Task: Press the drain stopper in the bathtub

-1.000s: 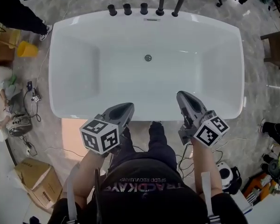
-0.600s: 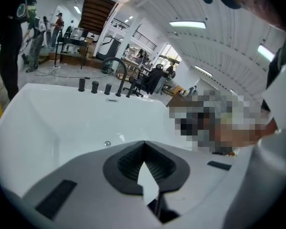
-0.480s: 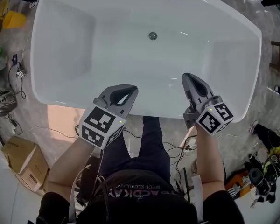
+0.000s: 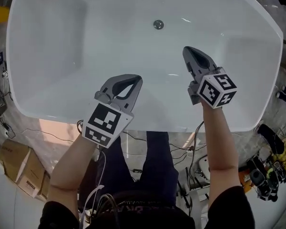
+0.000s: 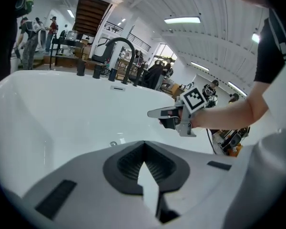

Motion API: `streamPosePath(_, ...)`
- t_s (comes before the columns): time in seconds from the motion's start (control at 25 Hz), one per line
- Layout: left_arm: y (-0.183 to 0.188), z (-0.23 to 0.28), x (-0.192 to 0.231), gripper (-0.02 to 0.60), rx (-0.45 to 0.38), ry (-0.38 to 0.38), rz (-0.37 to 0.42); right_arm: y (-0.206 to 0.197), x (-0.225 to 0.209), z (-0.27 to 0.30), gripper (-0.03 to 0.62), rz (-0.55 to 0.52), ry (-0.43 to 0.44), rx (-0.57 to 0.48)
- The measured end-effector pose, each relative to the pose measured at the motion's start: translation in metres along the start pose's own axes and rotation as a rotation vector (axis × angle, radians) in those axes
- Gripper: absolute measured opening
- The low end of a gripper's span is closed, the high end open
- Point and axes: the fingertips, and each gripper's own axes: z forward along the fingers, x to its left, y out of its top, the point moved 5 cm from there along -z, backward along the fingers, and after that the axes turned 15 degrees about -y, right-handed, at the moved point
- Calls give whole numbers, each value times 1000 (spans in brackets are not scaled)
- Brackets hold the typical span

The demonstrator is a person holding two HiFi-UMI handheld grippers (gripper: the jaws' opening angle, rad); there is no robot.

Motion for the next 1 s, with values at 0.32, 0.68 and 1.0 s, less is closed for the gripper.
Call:
streamPosePath(0.32, -29, 35, 51, 3, 25, 16, 159, -43, -56, 121, 15, 2, -97, 97)
streamPosePath(0.68, -67, 63, 113, 3, 13, 9, 90, -107, -86, 244, 17, 6, -159, 203)
streamPosePath(1.0, -82, 64, 140, 3, -9, -13, 47, -142, -115, 321, 17, 17, -227, 294)
